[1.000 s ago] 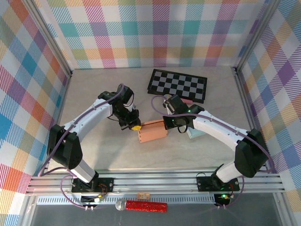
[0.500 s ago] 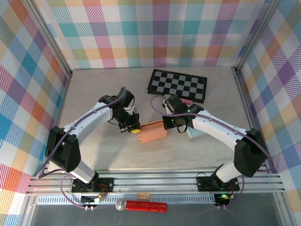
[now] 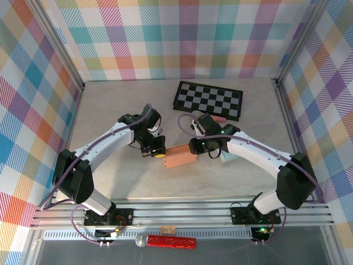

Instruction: Fold the paper box

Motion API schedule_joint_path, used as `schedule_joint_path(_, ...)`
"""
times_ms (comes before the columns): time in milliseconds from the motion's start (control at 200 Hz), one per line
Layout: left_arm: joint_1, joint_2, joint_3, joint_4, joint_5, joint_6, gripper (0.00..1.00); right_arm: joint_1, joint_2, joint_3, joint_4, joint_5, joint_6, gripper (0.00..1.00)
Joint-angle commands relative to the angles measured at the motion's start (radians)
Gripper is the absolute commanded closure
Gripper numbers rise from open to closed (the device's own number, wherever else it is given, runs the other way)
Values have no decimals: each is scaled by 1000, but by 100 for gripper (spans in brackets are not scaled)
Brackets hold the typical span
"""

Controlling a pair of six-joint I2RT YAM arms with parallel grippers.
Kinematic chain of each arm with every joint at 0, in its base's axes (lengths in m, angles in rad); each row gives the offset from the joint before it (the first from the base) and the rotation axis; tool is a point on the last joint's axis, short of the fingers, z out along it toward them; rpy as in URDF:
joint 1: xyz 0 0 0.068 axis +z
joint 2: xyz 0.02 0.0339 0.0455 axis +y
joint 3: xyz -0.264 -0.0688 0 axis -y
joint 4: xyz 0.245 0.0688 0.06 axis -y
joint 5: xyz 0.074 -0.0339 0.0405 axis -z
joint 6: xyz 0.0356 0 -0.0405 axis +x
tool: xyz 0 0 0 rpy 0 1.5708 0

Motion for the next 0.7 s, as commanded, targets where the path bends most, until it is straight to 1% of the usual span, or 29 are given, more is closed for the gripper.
schedule_joint_path(0,-16,-17,-31,8,-9,8,100,0,-74,-3,-46,-73,66,56)
schedule_joint_path(40,-18,-17,-35,12,-8,4,100,-7,-95,-2,-52,-91,93,51)
schedule_joint_path(145,-24,-20,-31,12,-11,-3,100,-37,-150,-11,-60,-135,185,42)
schedule_joint_path(205,-28,-23,-30,13,-14,-6,100,-70,-185,-26,-56,-156,272,36)
schedule_joint_path(275,-32,-26,-32,14,-15,-11,100,-121,-219,-58,-22,-205,413,28)
schedule_joint_path(370,-42,-26,-35,18,-14,-20,100,-197,-232,-126,103,-332,623,26)
schedule_joint_path(435,-50,-26,-33,20,-18,-23,100,-229,-223,-158,188,-380,762,25)
schedule_joint_path(575,-62,-29,-38,22,-28,-32,100,-240,-195,-207,370,-399,983,23)
schedule_joint_path(695,-68,-32,-44,23,-34,-37,100,-241,-147,-222,428,-408,1070,22)
